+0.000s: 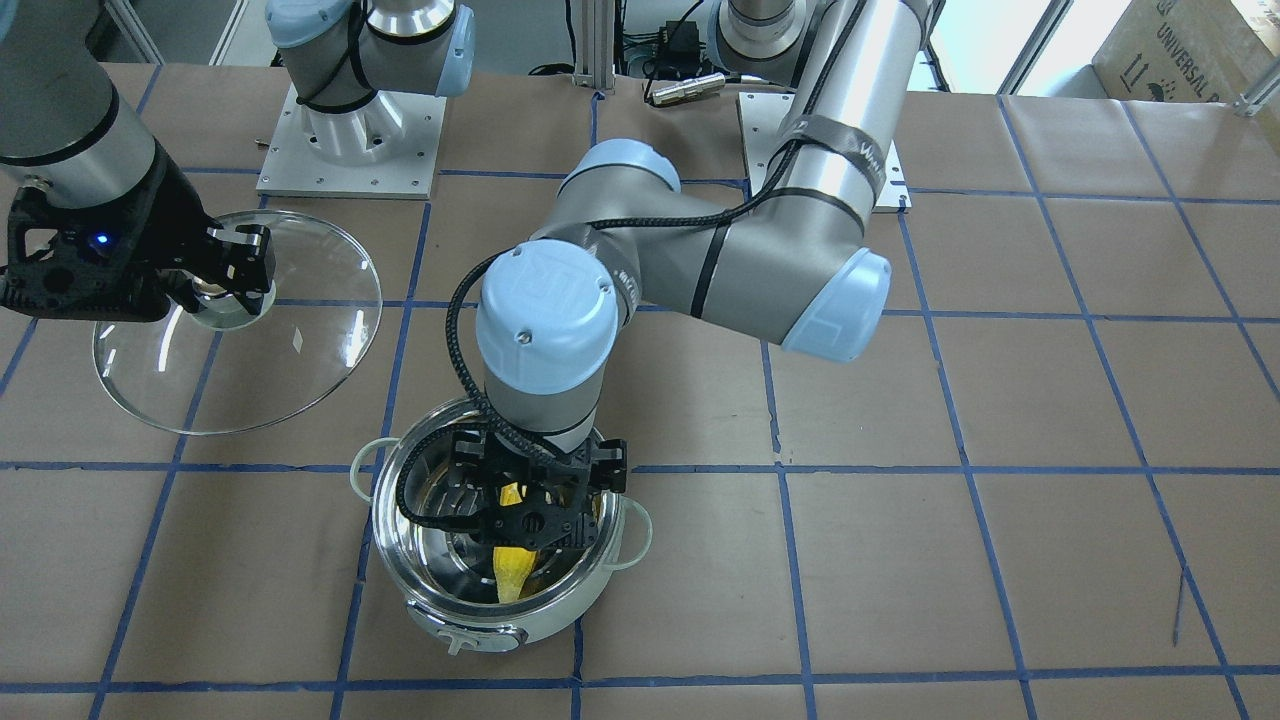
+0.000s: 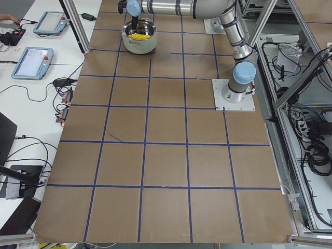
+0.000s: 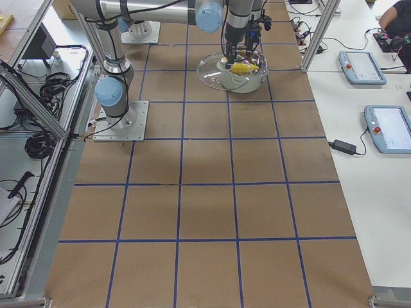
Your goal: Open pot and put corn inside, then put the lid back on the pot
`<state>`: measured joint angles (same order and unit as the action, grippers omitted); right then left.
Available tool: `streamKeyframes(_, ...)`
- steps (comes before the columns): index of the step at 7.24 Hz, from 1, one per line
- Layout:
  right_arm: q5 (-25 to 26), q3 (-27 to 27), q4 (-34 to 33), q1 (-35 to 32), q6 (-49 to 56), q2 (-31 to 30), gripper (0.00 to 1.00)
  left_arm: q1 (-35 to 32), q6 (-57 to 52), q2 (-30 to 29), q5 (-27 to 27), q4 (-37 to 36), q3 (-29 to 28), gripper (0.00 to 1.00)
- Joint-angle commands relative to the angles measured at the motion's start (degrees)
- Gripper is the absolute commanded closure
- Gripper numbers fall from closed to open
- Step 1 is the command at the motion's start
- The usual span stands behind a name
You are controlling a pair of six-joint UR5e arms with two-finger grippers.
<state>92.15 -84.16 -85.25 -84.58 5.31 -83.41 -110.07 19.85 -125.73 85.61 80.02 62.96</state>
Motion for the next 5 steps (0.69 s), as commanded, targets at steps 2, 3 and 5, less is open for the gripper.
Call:
streamKeyframes(2, -0.75, 0.93, 0.00, -1.97, -2.22, 0.08, 0.76, 7.65, -5.94, 7.23, 0.61, 6.45, 2.50, 0.00)
streamKeyframes(3, -0.75, 1.53, -0.44, -4.60, -2.93, 1.13, 0.76, 11.25, -8.48, 11.52, 0.96, 7.33, 6.95, 0.00)
streamKeyframes(5, -0.92, 5.47, -0.62, -10.57, -4.25, 5.16, 0.76, 18.11, -16.39, 24.15, 1.05, 7.17, 20.03, 0.00)
